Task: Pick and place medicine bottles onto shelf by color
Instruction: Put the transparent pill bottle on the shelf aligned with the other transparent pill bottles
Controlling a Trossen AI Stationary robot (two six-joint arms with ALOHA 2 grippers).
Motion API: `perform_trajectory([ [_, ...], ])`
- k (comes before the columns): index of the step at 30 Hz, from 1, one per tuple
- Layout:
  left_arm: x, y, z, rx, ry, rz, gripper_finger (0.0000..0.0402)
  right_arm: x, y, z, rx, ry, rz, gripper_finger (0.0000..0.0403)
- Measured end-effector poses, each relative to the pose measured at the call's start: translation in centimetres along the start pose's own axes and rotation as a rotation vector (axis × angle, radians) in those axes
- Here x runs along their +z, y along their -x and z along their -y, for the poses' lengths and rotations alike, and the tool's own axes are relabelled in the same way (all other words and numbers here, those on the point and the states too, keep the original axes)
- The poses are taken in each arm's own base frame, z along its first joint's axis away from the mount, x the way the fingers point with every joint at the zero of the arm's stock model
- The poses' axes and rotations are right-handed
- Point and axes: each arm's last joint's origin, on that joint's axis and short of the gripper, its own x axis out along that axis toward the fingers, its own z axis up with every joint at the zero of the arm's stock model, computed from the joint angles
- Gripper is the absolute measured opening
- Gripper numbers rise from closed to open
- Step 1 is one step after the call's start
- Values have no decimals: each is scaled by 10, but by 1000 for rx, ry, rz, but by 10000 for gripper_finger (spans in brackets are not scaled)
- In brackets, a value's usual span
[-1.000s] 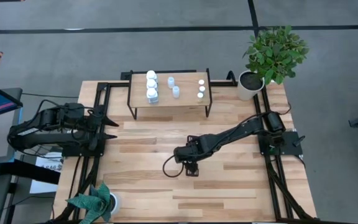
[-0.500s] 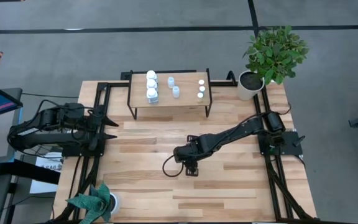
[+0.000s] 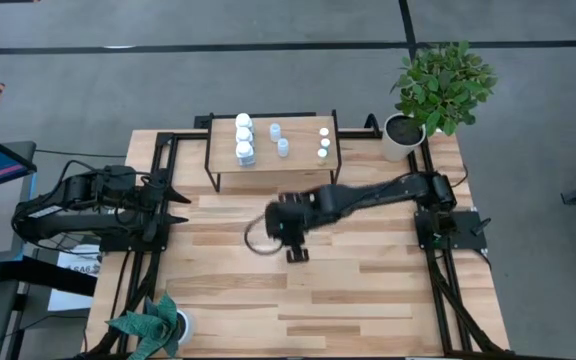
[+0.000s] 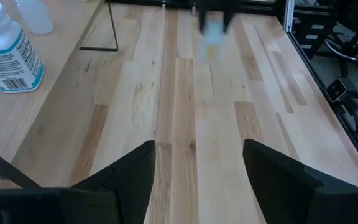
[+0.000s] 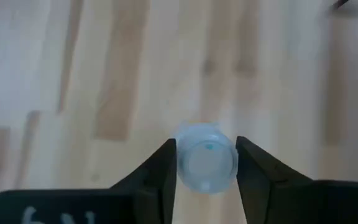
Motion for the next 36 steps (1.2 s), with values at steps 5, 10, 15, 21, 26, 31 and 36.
perform_trajectory([
  [5,0,0,0,0,0,0,228,20,35,43,-91,30,104,140],
  [10,0,0,0,0,0,0,228,18,54,96,-165,-68,120,131],
  [15,0,0,0,0,0,0,228,1,54,139,-193,-164,48,139],
  [21,0,0,0,0,0,0,228,-10,53,170,-210,-216,35,138],
  [26,0,0,0,0,0,0,228,-16,56,185,-230,-246,34,142],
  [31,0,0,0,0,0,0,228,-20,58,196,-245,-252,35,140],
  [36,0,0,0,0,0,0,228,-23,60,204,-257,-266,42,143],
])
